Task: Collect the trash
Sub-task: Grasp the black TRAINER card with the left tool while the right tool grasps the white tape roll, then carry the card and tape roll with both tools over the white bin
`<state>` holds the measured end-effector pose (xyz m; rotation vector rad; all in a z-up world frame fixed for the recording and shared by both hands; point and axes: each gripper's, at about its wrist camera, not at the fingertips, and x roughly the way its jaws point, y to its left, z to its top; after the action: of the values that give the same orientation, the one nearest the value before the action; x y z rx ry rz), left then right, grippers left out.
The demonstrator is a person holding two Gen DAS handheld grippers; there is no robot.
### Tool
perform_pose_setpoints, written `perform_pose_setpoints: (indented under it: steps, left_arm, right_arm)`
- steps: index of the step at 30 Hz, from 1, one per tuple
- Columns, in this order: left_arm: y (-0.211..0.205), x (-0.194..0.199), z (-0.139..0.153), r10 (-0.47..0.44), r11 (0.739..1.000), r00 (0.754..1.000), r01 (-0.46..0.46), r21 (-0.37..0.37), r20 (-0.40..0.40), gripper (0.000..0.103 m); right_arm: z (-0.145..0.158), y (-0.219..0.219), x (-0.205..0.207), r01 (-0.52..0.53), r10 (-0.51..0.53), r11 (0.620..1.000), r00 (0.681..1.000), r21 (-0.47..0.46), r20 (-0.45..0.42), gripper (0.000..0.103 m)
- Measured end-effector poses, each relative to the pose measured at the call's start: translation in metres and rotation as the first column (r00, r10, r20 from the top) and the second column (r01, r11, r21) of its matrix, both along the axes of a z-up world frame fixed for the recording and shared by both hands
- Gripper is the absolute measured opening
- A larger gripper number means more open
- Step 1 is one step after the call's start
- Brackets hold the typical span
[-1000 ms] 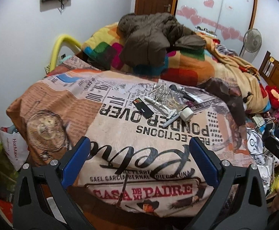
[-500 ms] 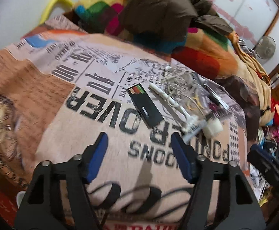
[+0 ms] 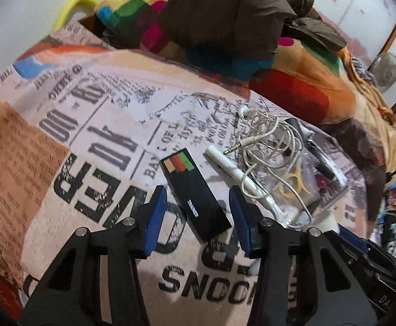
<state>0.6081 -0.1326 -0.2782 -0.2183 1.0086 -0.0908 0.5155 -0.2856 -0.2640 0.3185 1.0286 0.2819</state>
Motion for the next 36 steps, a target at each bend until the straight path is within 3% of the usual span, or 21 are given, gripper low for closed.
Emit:
perform_pose_setpoints:
  steps: [7, 12, 15, 21, 26, 36]
  left_arm:
    - [-0.014, 0.000, -0.004, -0.033, 0.996, 0.998, 0.027, 0.087, 0.058, 0.044]
    - [-0.009, -0.003, -0.005, -0.042, 0.992, 0.997, 0.034, 0.122, 0.062, 0.024]
    - [0.001, -0.009, -0.005, -0.076, 0.995, 0.996, 0.073, 0.064, 0.056, 0.024]
    - [0.000, -0.035, -0.004, -0.114, 0.990, 0.993, 0.110, 0.086, 0.039, 0.024]
    - [0.008, -0.053, -0.002, -0.106, 0.994, 0.994, 0.106, 0.036, 0.008, 0.024]
    - [0.020, -0.101, 0.046, -0.102, 0.993, 0.991, 0.095, 0.074, 0.084, 0.024]
  right_arm:
    - [-0.002, 0.008, -0.001, -0.016, 0.016, 1.000, 1.000, -0.012, 0.016, 0.036]
    - [0.001, 0.002, -0.006, -0.010, 0.011, 1.000, 0.999, -0.010, 0.032, 0.036]
    - [0.006, -0.001, -0.011, 0.003, -0.002, 0.999, 0.999, -0.033, 0.050, 0.036]
    - [0.019, -0.003, -0.024, 0.028, -0.023, 0.998, 0.996, -0.060, 0.087, 0.036]
    - [0.033, 0.004, -0.038, 0.022, -0.008, 0.995, 0.991, -0.101, 0.134, 0.036]
    - [0.064, 0.021, -0.069, 0.002, 0.018, 0.994, 0.981, -0.106, 0.194, 0.036]
